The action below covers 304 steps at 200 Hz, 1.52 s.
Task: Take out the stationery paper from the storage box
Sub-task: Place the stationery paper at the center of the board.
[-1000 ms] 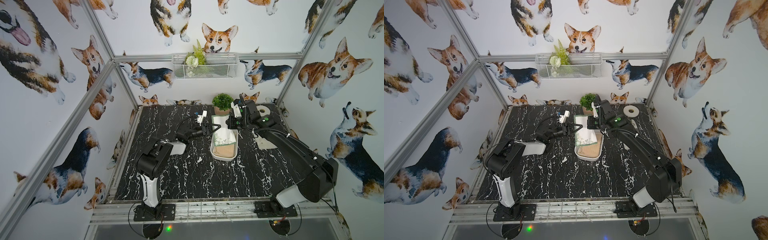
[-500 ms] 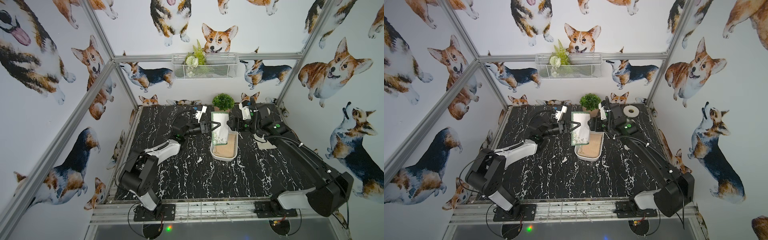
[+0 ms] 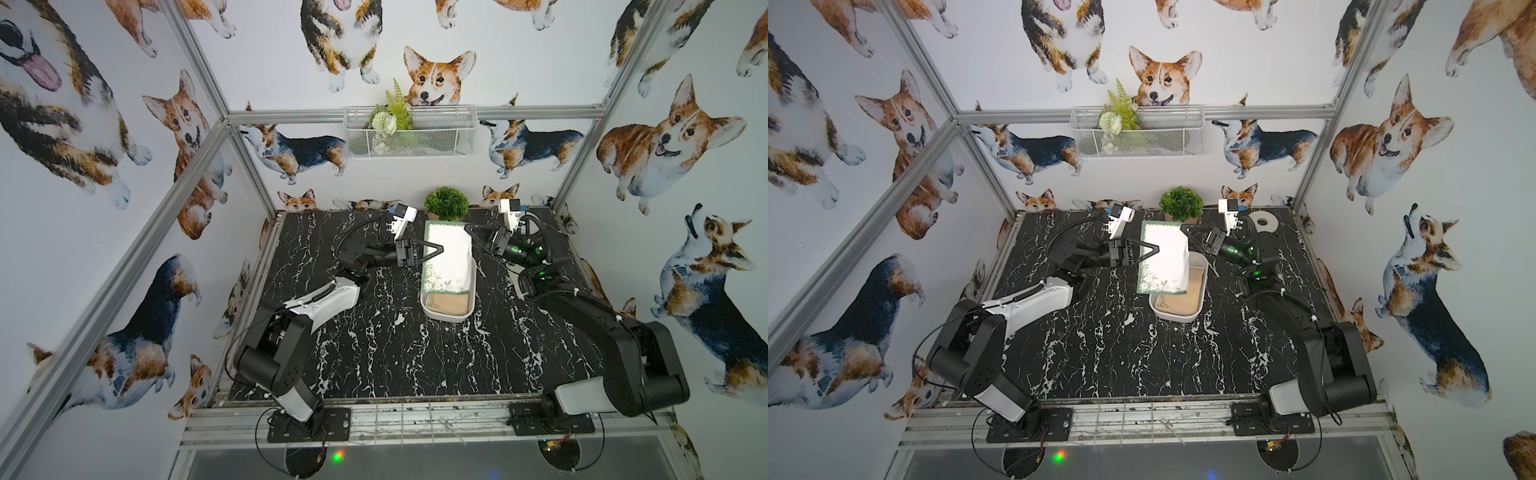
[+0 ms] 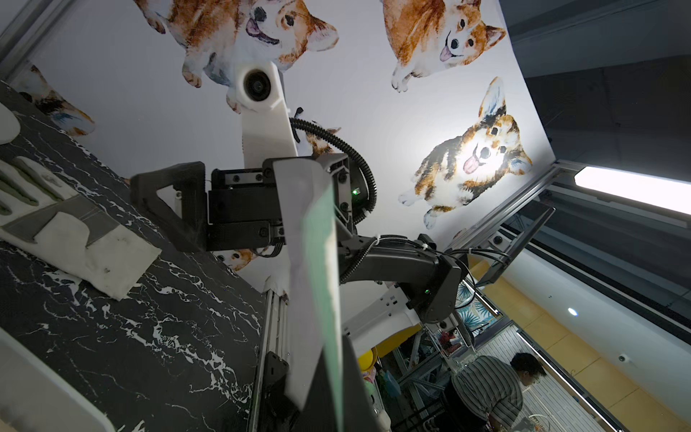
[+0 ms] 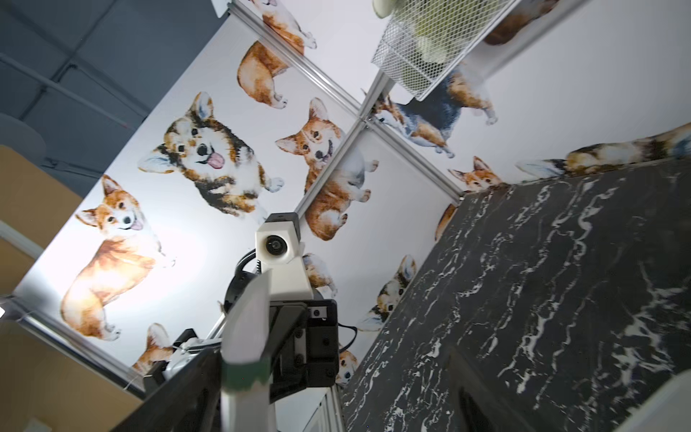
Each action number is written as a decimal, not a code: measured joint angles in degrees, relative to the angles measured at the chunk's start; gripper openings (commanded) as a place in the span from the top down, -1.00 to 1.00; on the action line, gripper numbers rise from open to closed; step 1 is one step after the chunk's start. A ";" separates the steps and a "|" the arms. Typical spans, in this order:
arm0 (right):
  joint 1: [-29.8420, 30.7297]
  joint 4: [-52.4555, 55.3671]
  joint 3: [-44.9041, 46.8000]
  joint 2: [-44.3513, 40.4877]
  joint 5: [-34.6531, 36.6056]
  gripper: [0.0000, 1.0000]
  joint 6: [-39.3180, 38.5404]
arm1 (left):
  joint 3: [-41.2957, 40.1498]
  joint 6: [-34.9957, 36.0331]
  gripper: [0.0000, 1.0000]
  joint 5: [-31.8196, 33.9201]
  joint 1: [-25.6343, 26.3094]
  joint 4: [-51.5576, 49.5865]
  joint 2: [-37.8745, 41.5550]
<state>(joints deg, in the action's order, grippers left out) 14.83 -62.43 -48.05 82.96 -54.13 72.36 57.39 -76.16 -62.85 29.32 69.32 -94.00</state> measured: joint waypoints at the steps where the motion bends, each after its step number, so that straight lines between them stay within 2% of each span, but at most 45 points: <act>1: 0.15 -0.42 -0.11 0.15 -0.11 -0.85 0.28 | 0.00 -0.20 1.00 0.00 0.00 0.26 -0.09; 39: 2.89 -10.16 -1.20 -0.04 -4.46 -0.83 4.22 | 0.02 -1.55 1.00 0.04 0.00 2.78 -0.35; 69: 2.80 -12.35 -0.33 -0.70 -5.46 -0.47 5.55 | 0.02 -0.98 1.00 0.20 -0.07 1.46 0.07; 100: 2.80 -12.72 1.33 -1.18 -6.38 -0.27 6.16 | 0.02 0.15 1.00 0.26 -0.46 -1.44 1.49; 139: 3.13 -12.13 2.47 -2.73 -7.32 0.65 6.05 | -1.01 5.44 1.00 0.24 -0.50 -9.60 6.38; 151: 3.32 -11.02 2.60 -3.52 -7.45 1.00 5.62 | -1.25 8.74 1.00 0.33 -0.50 -14.14 8.33; 184: 3.93 -6.21 2.56 -5.49 -7.61 1.00 3.15 | -0.68 19.54 1.00 1.86 -0.52 -29.53 13.11; 186: 3.93 -5.92 2.56 -5.62 -7.69 0.89 3.02 | -0.59 20.17 1.00 1.97 -0.52 -30.36 13.31; 190: 4.04 -5.40 2.51 -5.86 -7.80 0.48 2.69 | -0.42 21.35 1.00 2.27 -0.52 -32.00 13.68; 194: 4.11 -4.70 2.43 -6.10 -7.96 0.20 2.45 | -0.28 22.45 1.00 2.40 -0.52 -33.51 14.01; 198: 4.20 -3.91 2.32 -6.34 -8.09 0.03 2.27 | -0.20 23.52 1.00 2.56 -0.52 -34.91 14.36; 203: 4.28 -3.08 2.21 -6.56 -8.15 -0.03 2.12 | -0.09 24.70 1.00 2.71 -0.50 -36.48 14.73; 207: 4.28 -2.49 2.12 -6.80 -8.11 0.00 1.73 | -0.07 25.73 1.00 2.64 -0.50 -37.86 15.04; 210: 4.28 -2.05 2.05 -6.99 -8.07 0.12 1.38 | -0.04 26.40 1.00 2.64 -0.55 -38.82 15.21; 217: 4.28 -1.05 1.88 -7.43 -7.91 0.78 0.81 | 0.02 27.82 1.00 2.64 -0.55 -40.87 15.47; 220: 4.24 -0.59 1.81 -7.67 -7.80 1.00 0.37 | 0.04 28.30 1.00 2.67 -0.55 -41.59 15.52; 244: 4.42 3.21 1.46 -9.31 -7.34 1.00 -2.14 | 0.07 31.19 1.00 2.82 -0.55 -46.49 15.56; 251: 4.63 4.42 1.42 -9.70 -7.30 0.60 -2.80 | 0.07 31.76 1.00 2.84 -0.55 -47.28 15.56; 262: 4.68 6.69 1.29 -10.25 -7.19 0.24 -3.72 | 0.07 32.63 1.00 3.15 -0.57 -48.37 15.58; 273: 4.68 8.96 1.09 -10.88 -7.13 -0.37 -5.33 | 0.11 33.53 1.00 3.21 -0.70 -49.66 15.72; 288: 4.70 12.70 0.63 -12.09 -6.67 -0.55 -7.21 | 0.35 35.06 1.00 3.72 -1.01 -52.30 16.09; 304: 4.68 18.18 0.13 -13.88 -5.73 -0.58 -11.32 | 1.16 37.40 1.00 4.83 -1.55 -56.22 16.76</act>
<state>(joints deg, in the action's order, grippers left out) 19.51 -44.25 -47.92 69.08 -59.86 61.04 58.54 -38.76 -58.02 27.77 13.10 -77.23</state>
